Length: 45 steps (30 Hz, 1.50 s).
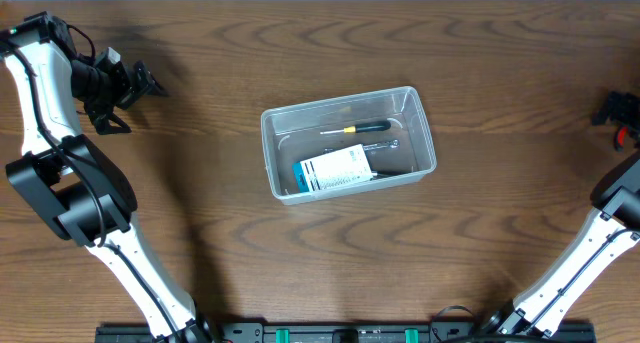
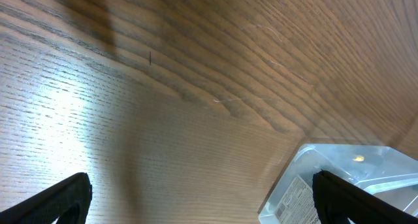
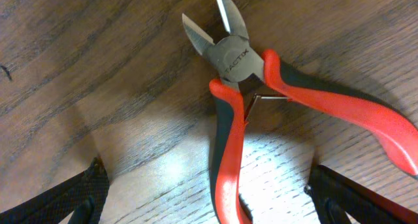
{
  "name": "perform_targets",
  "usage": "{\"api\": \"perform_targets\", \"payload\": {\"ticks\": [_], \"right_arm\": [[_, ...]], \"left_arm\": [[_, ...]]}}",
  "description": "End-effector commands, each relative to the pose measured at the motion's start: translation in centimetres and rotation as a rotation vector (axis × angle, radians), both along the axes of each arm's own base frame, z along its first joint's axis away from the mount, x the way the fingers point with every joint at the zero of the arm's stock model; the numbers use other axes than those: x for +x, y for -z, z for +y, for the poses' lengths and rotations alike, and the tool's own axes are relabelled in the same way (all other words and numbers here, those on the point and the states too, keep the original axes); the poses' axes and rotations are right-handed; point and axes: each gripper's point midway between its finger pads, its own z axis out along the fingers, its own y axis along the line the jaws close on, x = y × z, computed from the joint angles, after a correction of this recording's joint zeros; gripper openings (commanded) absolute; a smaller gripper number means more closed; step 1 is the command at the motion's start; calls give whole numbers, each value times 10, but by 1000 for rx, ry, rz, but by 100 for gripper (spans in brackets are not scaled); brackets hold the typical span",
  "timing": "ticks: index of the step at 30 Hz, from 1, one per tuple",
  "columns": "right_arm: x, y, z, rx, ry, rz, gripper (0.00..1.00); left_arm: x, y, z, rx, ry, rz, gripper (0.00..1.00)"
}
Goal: Pack container
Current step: 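Align the right gripper above the pliers and lower onto them, then close on the red-black pliers, lift, and carry them left over the box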
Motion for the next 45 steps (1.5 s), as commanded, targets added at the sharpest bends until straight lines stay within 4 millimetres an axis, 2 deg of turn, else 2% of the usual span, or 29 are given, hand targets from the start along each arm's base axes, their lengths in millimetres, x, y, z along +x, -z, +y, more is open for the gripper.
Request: {"api": "perform_targets", "payload": {"ticks": [1,3,6,15,20,25,31,34,39,42,45], "right_arm": [[-2,15,6,32,-2,13,99],[0,15,5,27,-3,7,99],[1,15,4,24,-3,3,94],[3,15,3,19,12,-6,66],[4,15,2,16,28,-14,43],[5,14,1,13,28,-18,36],[5,14,1,14,30,-17,7],[4,14,2,18,38,-14,2],[3,5,8,23,31,-8,1],[8,-12,12,8,14,-26,1],[18,-45,21,-22,-57,-71,1]], "left_arm": [[2,-15,4,23,-2,-38,98],[2,-15,4,23,-2,-38,98],[2,-15,4,23,-2,-38,98],[2,-15,4,23,-2,-38,98],[2,-15,4,23,-2,-38,98],[2,-15,4,23,-2,-38,98],[2,-15,4,23,-2,-38,98],[2,-15,4,23,-2,-38,98],[2,-15,4,23,-2,-38,98],[2,-15,4,23,-2,-38,98],[2,-15,4,23,-2,-38,98]]}}
